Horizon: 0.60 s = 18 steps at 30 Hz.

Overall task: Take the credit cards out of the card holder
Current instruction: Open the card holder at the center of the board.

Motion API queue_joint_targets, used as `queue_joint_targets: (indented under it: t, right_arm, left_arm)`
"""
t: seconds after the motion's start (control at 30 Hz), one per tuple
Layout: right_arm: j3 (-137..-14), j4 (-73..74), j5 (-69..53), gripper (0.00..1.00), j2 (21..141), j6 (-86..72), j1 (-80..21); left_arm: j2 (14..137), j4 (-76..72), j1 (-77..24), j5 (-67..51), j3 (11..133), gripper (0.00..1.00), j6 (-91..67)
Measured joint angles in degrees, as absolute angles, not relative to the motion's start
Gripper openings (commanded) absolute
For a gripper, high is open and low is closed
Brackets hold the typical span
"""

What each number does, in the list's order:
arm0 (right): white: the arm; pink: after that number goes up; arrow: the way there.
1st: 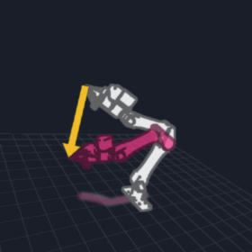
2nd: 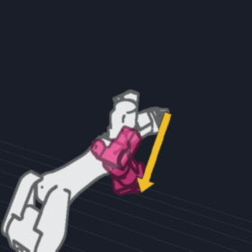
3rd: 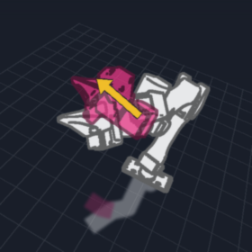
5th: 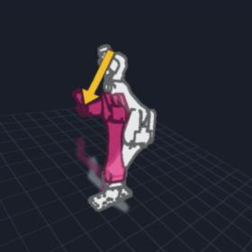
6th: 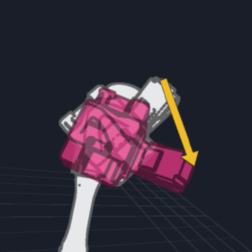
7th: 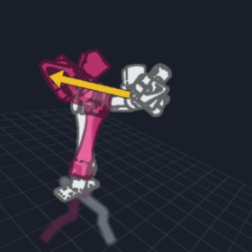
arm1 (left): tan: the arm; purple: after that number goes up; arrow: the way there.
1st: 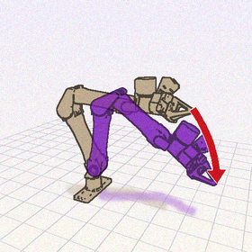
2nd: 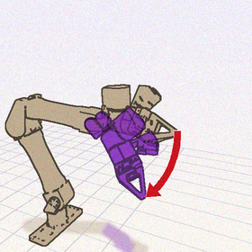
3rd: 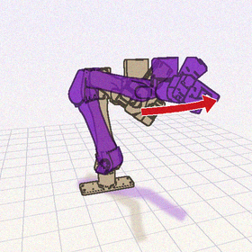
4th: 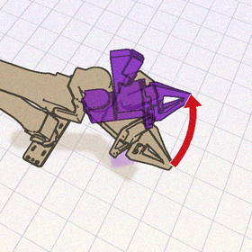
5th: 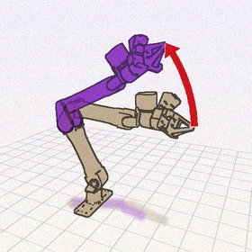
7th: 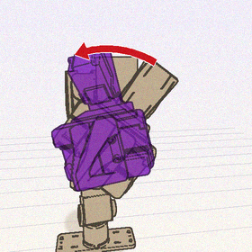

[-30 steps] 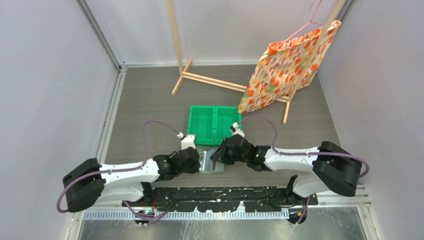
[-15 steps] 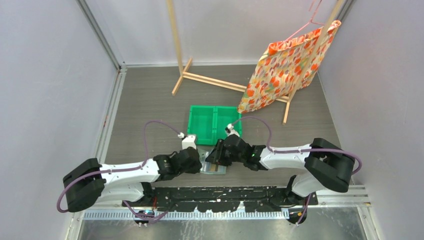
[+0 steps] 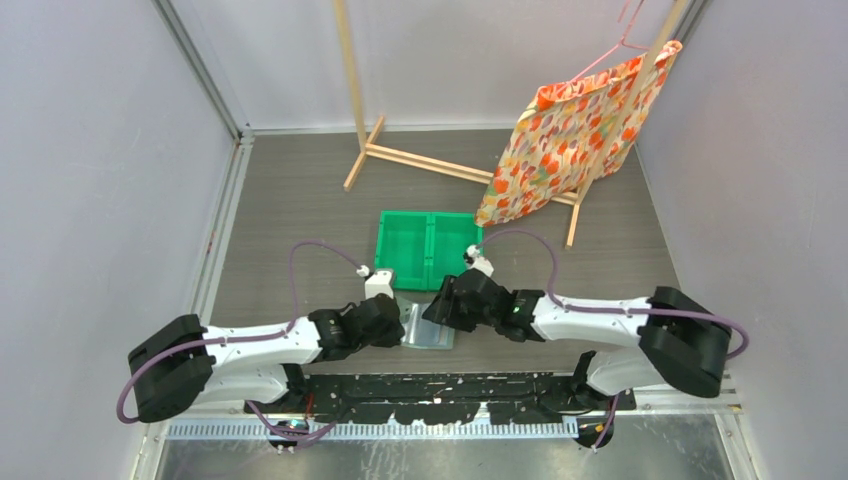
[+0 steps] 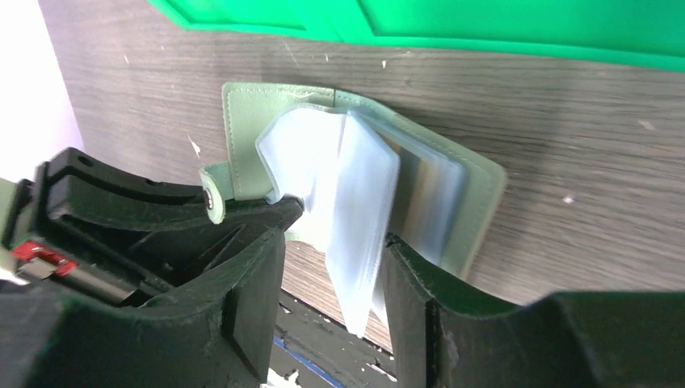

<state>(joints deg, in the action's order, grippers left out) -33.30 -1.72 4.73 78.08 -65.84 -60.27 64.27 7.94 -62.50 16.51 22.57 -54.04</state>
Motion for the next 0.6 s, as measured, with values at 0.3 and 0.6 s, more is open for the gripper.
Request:
queue_joint_targets:
  t: [0.3, 0.6]
  right_arm:
    - [-32.01, 7.81, 11.46, 0.01, 68.95, -64.79, -60.27]
    - [-32.01, 9.96, 11.27, 0.01, 73.97, -64.40, -60.27]
  left_arm:
    - [64.12, 7.97, -62.50, 16.53, 22.57, 0.01, -54.13]
    - [64.07, 8.01, -62.50, 16.51, 22.57, 0.01, -54.65]
